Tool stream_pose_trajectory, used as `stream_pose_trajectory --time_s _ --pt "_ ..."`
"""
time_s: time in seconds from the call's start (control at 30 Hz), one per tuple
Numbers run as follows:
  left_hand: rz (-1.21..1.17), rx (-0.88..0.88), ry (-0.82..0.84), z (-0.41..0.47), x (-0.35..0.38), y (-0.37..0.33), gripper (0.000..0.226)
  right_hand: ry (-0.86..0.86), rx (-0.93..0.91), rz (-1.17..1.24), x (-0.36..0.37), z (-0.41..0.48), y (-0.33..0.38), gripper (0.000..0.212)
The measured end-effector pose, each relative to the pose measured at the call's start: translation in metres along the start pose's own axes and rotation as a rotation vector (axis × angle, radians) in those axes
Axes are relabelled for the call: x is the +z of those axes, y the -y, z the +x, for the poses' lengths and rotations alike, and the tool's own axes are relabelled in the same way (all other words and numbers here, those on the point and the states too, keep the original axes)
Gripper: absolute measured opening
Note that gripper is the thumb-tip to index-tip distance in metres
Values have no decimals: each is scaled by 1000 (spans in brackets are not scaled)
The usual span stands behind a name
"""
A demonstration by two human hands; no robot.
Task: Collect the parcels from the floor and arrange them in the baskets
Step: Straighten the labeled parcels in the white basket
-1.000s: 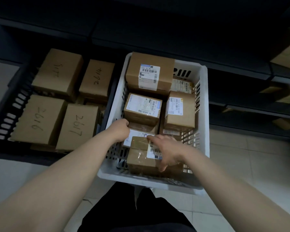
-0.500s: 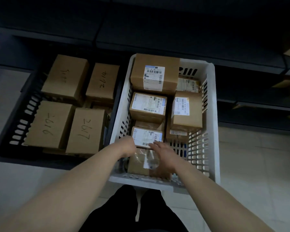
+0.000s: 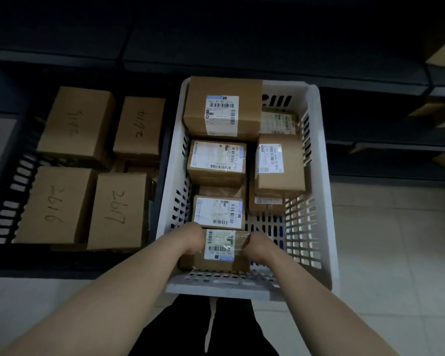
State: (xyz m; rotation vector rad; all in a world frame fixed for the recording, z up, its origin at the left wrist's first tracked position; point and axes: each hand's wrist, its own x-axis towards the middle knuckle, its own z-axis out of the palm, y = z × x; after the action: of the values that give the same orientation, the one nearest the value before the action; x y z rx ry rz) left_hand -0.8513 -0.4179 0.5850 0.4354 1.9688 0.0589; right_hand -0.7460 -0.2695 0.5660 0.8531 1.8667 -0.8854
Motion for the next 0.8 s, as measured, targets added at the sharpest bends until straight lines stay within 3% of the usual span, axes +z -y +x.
stream_pose_trajectory --time_s 0.07,0.17,0.23,0.37,0.47,0.6,0.8 --pt "18 -1 -15 -3 -8 -7 24 -151 -22 145 -13 -11 0 13" --pt "-97 29 -116 -5 -27 -23 23 -712 -159 372 -45 -35 3 26" --pt "-256 78 -197 -4 -41 -34 32 -949 -239 388 -70 -47 11 38" --pt "-550 107 -237 2 -59 -57 41 -868 -154 258 -104 -36 26 87" --pt "-592 92 -235 7 -62 -67 42 -782 -53 176 -113 -17 34 112" --pt "-660 71 -204 13 -60 -68 40 -760 48 117 -114 -5 40 126" --pt "-772 169 -150 3 -59 -74 39 -734 75 184 -103 -32 31 128"
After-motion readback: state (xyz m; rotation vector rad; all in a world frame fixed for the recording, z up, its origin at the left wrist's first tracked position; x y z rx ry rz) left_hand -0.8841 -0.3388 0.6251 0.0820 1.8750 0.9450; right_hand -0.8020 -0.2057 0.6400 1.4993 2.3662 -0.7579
